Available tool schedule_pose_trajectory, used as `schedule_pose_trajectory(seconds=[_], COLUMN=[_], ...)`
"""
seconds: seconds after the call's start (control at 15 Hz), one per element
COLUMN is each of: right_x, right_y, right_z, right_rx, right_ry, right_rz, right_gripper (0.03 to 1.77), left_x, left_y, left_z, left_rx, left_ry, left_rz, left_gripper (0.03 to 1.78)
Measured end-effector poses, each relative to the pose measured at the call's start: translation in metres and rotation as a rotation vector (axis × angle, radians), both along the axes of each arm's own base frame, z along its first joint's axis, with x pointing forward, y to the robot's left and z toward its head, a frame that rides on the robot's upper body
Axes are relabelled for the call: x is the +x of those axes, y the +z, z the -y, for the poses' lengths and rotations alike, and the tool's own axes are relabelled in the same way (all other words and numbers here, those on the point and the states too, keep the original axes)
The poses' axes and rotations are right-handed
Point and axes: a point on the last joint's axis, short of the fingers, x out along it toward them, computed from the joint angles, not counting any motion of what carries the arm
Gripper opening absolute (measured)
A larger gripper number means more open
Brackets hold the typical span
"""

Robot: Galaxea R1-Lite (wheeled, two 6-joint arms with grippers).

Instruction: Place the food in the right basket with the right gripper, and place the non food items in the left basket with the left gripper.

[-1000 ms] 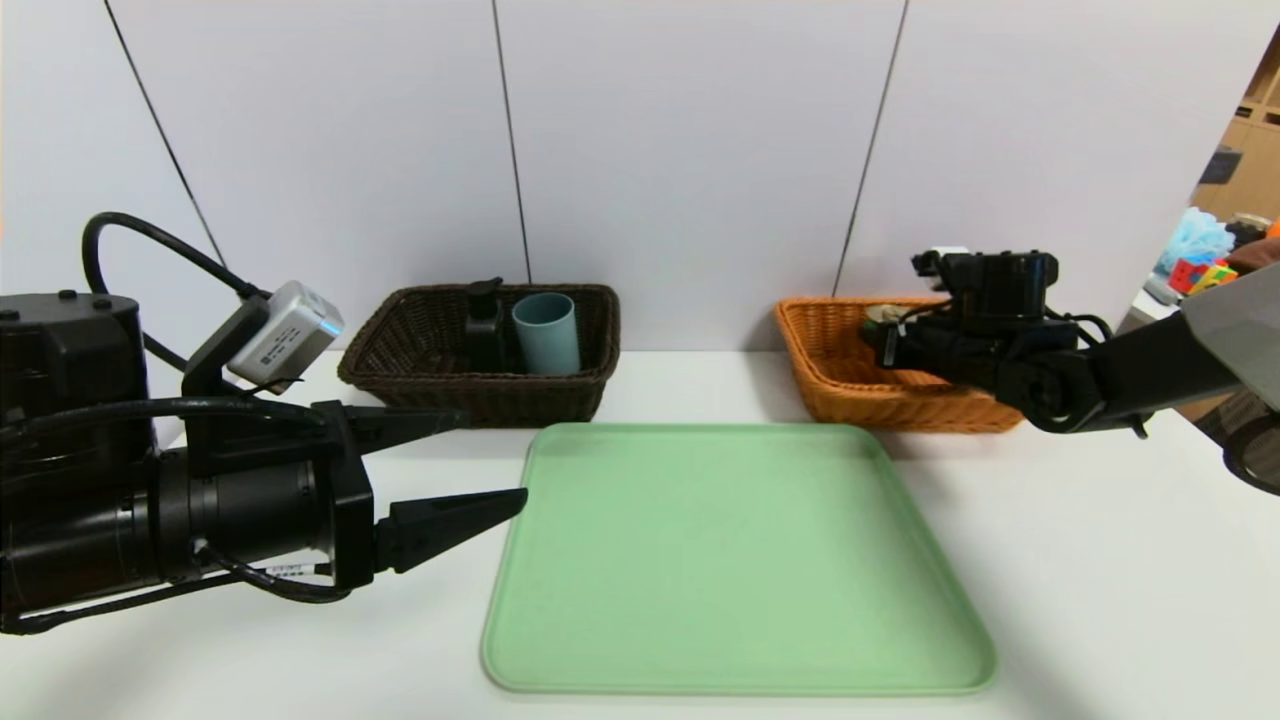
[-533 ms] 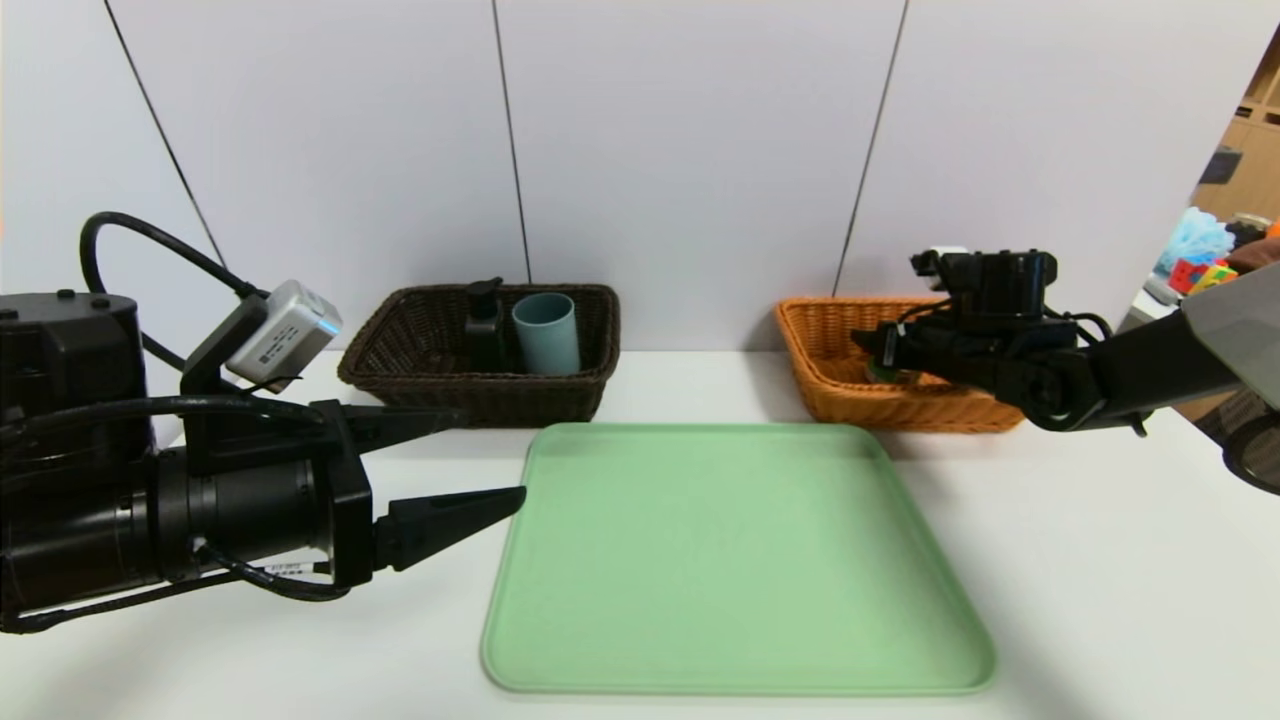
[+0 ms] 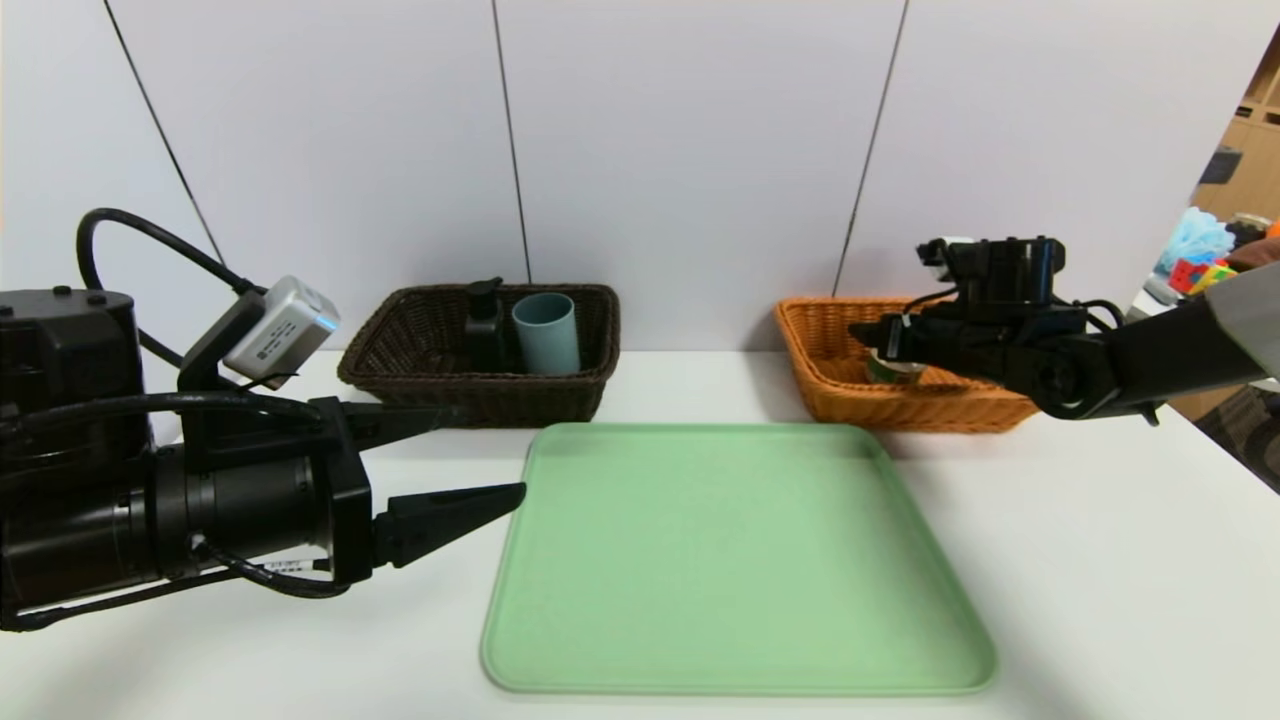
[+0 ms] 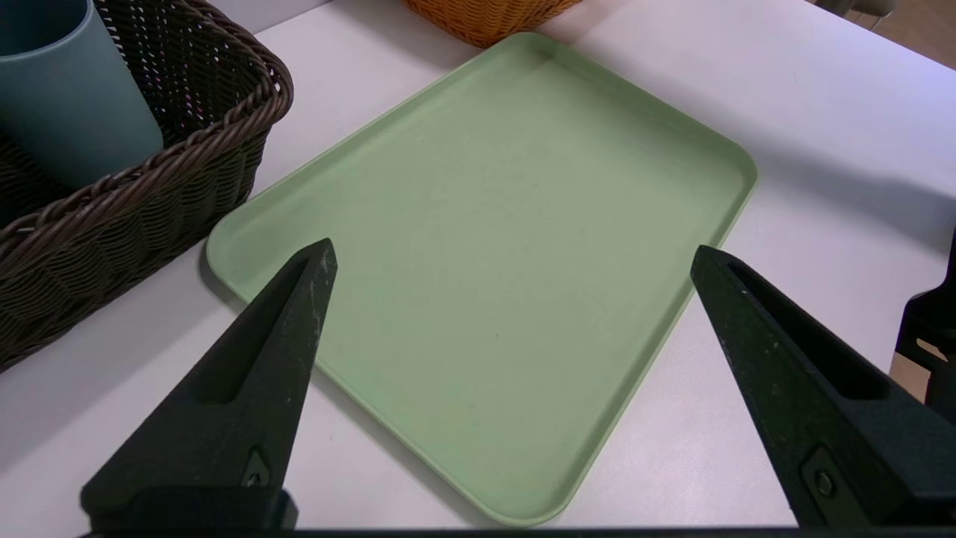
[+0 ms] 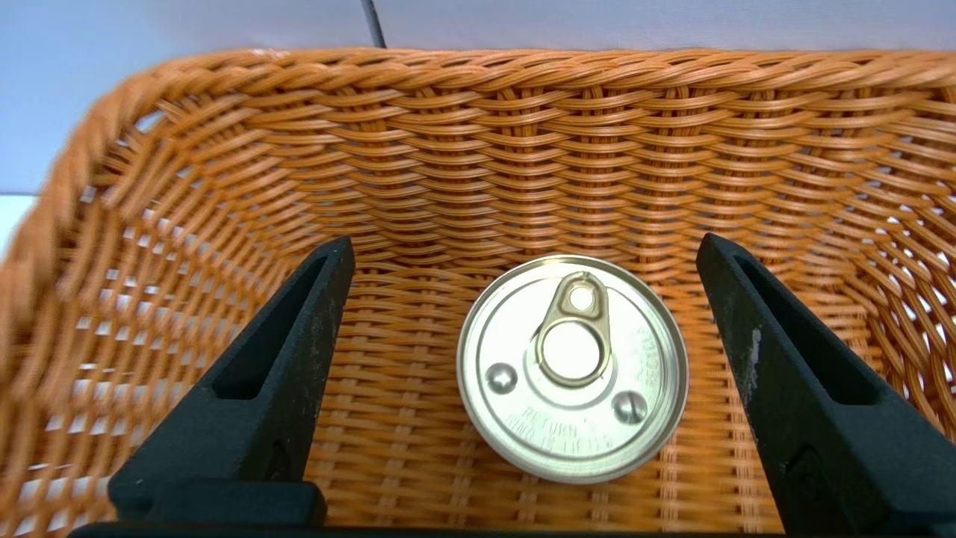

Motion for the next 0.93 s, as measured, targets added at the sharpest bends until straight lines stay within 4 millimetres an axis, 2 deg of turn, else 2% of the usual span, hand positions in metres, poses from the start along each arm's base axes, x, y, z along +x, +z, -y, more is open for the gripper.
schedule_pose_trajectory(seconds=[0.2, 0.47, 0.73, 0.93], right_x=[-0.013, -0.041, -0.081, -0.123], right_y=[0.015, 0.044, 0.073, 0.087], right_z=[-0.007, -0.011, -0.008, -0.007], right_rx=[0.037, 0.041, 0.041, 0.041], right_ry=[0.009, 0.024, 0.03, 0.044], right_rz=[-0.008, 0.016, 0.053, 0.079], right_gripper=[1.62, 1.66, 1.68, 1.69], left_x=[-0.001, -0.007, -0.018, -0.033], left_y=[0.004, 0.018, 0.03, 0.033], left_z=[-0.003, -0.01, -0.019, -0.026], left_rx=[-0.01, -0.041, -0.045, -0.028], left_ry=[0.013, 0.056, 0.153, 0.227], left_rz=[0.011, 0.054, 0.116, 0.144], left_gripper=[1.69, 1.69, 1.69, 1.69])
